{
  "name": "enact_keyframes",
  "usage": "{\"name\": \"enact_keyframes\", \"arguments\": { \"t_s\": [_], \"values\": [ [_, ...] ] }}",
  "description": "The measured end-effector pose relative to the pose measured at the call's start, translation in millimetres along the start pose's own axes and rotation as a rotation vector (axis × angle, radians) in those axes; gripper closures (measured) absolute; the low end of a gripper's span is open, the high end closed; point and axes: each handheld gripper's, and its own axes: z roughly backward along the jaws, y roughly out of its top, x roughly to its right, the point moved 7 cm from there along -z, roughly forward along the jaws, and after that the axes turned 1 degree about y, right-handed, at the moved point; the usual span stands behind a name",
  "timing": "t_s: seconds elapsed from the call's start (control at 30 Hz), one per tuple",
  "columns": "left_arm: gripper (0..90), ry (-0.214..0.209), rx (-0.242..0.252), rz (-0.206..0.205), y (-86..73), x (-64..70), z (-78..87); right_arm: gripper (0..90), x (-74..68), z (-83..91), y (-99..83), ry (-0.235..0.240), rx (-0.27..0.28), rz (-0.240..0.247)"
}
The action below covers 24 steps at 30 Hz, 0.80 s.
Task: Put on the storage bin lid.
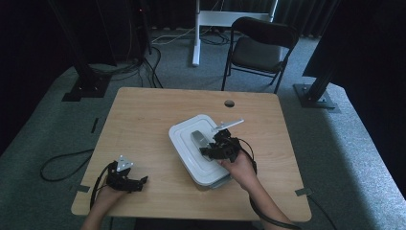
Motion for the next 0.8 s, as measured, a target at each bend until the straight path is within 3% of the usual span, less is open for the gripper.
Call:
{"name": "enact_keyframes", "arguments": {
  "t_s": [0.1,0.43,0.5,0.6,0.67,0.77,0.8],
  "values": [
    [1.6,0.000,0.000,0.000,0.0,0.0,0.0,68.2,-2.4,-1.9,-1.0,-0.017,0.006,0.016],
    [1.6,0.003,0.000,0.001,0.2,0.1,-0.1,65.7,0.4,-4.1,1.0,0.013,-0.003,0.020],
    [1.6,0.006,0.001,0.007,0.3,0.3,-0.3,50.0,-1.5,-3.8,0.4,0.018,-0.007,0.046],
    [1.5,0.019,0.001,0.023,0.2,0.4,-0.1,38.7,-2.7,3.7,3.5,0.050,0.027,0.044],
    [1.5,0.031,0.003,0.040,0.6,-0.6,-0.2,32.7,-0.3,12.0,7.3,0.044,0.063,0.045],
    [1.5,0.058,0.015,0.072,3.1,-2.8,1.7,13.2,5.6,21.6,9.6,0.048,0.078,0.069],
    [1.5,0.062,0.022,0.086,4.5,-3.1,2.7,13.6,10.2,24.4,10.6,0.026,0.094,0.075]
  ]
}}
